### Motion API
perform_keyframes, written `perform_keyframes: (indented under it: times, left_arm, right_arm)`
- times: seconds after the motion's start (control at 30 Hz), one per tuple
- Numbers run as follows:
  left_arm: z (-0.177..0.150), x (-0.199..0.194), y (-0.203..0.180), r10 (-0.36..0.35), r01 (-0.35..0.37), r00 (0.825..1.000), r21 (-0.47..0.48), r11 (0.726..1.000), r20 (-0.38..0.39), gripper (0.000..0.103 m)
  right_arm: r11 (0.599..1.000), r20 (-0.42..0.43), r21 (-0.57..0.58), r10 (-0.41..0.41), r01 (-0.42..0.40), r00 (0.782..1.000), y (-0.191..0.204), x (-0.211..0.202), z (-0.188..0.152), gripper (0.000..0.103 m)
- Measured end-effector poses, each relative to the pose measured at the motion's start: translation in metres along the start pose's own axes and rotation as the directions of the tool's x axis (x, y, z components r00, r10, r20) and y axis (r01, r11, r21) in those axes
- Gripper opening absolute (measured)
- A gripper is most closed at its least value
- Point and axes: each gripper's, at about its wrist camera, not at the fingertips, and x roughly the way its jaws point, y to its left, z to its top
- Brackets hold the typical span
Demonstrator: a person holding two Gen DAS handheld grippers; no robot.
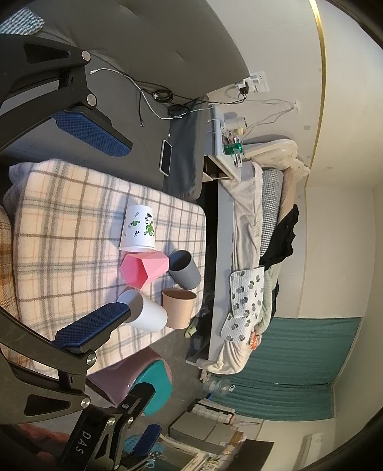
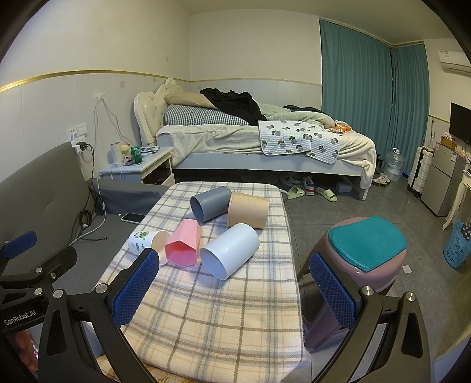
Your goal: Flip cup upside down
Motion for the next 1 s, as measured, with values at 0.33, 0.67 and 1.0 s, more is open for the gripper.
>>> perform_keyframes:
  times: [0.33,0.67,1.0]
  left_arm:
    - [0.013,0.016,-0.005,-0.020,0.020,1.000,0.015,1.000,-0.019,0.103]
    - [0.079,0.084,-0.017,-0.100,0.104,0.993,0.060,0.993,-0.057,0.103]
    - [0.115,0.244,-0.062,-0.119,0.156,0.971,0.170,0.973,-0.209,0.103]
  right_arm:
    - [1.000,-0.017,-0.002,0.004,-0.004,1.000,-0.011,0.026,0.014,0.103]
    - [1.000,-0.054,-0.020,0.020,-0.021,0.998,-0.031,0.068,0.044,0.103]
    - [1.000,-0.067,0.002,-0.023,0.023,0.997,-0.070,0.140,0.068,0.103]
